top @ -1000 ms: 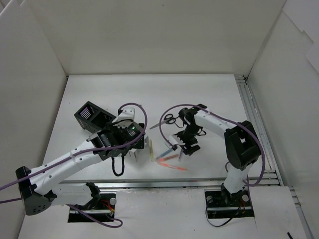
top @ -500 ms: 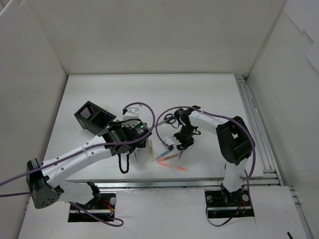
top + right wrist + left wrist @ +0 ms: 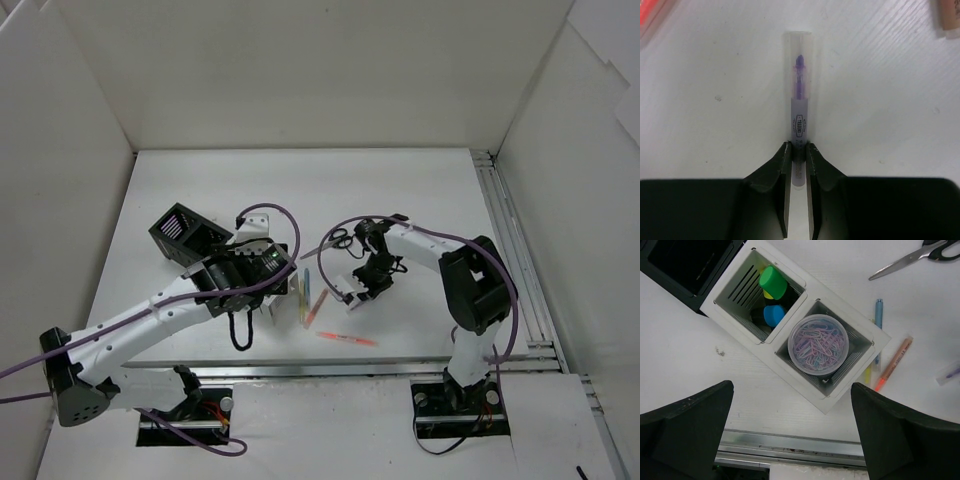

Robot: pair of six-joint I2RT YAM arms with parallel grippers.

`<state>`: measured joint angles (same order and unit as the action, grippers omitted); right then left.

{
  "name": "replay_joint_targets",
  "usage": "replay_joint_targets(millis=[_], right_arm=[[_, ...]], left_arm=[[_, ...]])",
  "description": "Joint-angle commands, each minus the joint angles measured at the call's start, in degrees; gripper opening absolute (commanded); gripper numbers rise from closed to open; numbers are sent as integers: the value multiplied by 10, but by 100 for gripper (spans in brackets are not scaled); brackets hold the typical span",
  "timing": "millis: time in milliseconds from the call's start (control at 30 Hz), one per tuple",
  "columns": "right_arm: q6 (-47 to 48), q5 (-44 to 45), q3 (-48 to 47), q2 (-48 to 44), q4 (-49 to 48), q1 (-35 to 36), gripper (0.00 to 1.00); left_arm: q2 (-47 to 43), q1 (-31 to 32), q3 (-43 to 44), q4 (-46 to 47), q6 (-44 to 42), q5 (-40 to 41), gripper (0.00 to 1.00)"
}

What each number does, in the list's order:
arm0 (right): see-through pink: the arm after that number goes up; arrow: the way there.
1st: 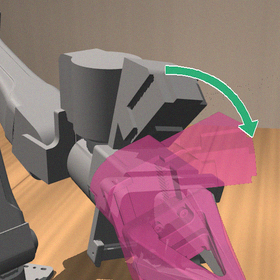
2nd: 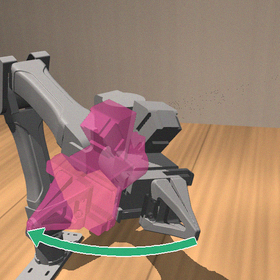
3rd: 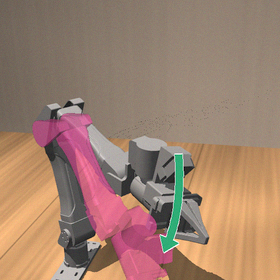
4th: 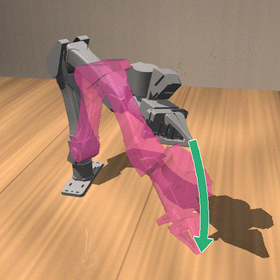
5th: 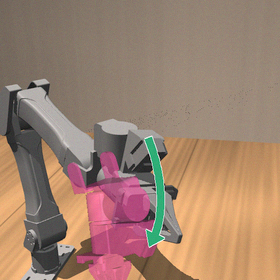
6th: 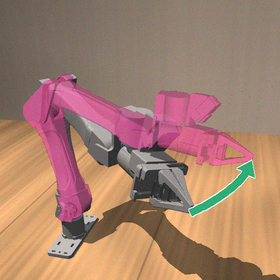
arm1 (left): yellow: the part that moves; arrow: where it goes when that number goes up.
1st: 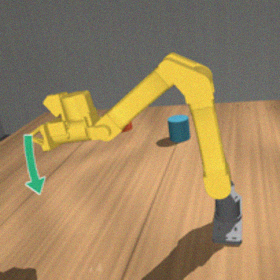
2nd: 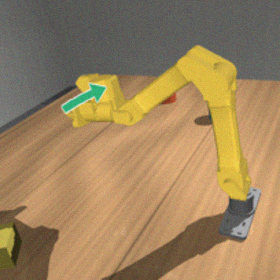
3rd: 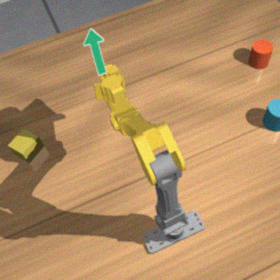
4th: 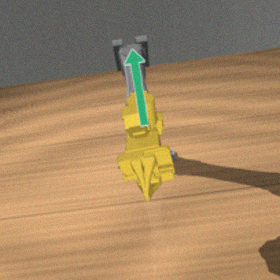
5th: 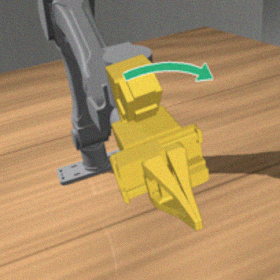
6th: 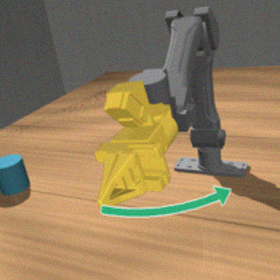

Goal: Sort the stationery into containers
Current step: Pick up the pen from the center of the board, then place the pen in the storage box.

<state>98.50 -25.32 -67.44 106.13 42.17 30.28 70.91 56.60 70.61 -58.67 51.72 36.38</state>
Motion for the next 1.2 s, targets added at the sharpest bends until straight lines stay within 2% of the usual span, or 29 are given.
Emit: replay_joint_targets(millis=[0,133,233,267,367,467,500,533,567,600,633,667,700,733,800,833,967,1167], right_arm=[[13,-12,6,-54,38,-26,0],[-35,-101,-50,-101,38,-55,0],[-127,-217,-109,-116,35,-82,0],[-152,-283,-125,-115,27,-86,0],[-260,-400,-175,-106,-16,-90,0],[-341,-465,-203,-108,-83,-81,0],[-366,-463,-207,-110,-102,-77,0],[-445,-455,-204,-122,-138,-57,0],[-514,-420,-192,-132,-259,-46,0],[-575,-394,-143,-145,-337,-38,0],[-729,-358,-106,-178,-455,-22,0],[-793,-276,-25,-195,-647,-15,0],[-828,-251,2,-209,-713,-14,0],[-869,-236,13,-224,-754,-7,0],[-902,-206,0,-226,-766,3,0],[-950,-192,-7,-224,-771,14,0],[-1027,-91,0,-213,-858,47,0],[-1111,-21,-44,-120,-962,92,0]], left_arm=[[-48,4,-6,20,-4,26,100],[-92,4,-23,65,-27,33,100],[-135,4,-50,122,-59,33,100],[-158,4,-59,141,-71,33,99],[-200,4,-100,251,-145,12,100],[-227,4,-136,399,-227,-26,100],[-231,4,-142,424,-244,-34,100],[-235,4,-144,442,-259,-40,100],[-238,4,-144,459,-278,-43,100],[-238,4,-144,478,-284,-40,99],[-239,4,-144,488,-291,-40,100],[-240,4,-146,506,-302,-39,100],[-239,4,-147,514,-305,-39,100],[-239,4,-148,523,-312,-43,100],[-235,4,-144,539,-325,-49,99],[-234,4,-143,543,-328,-51,99],[-242,-2,-137,537,-328,-44,100],[-307,-2,-164,470,-252,8,100]])
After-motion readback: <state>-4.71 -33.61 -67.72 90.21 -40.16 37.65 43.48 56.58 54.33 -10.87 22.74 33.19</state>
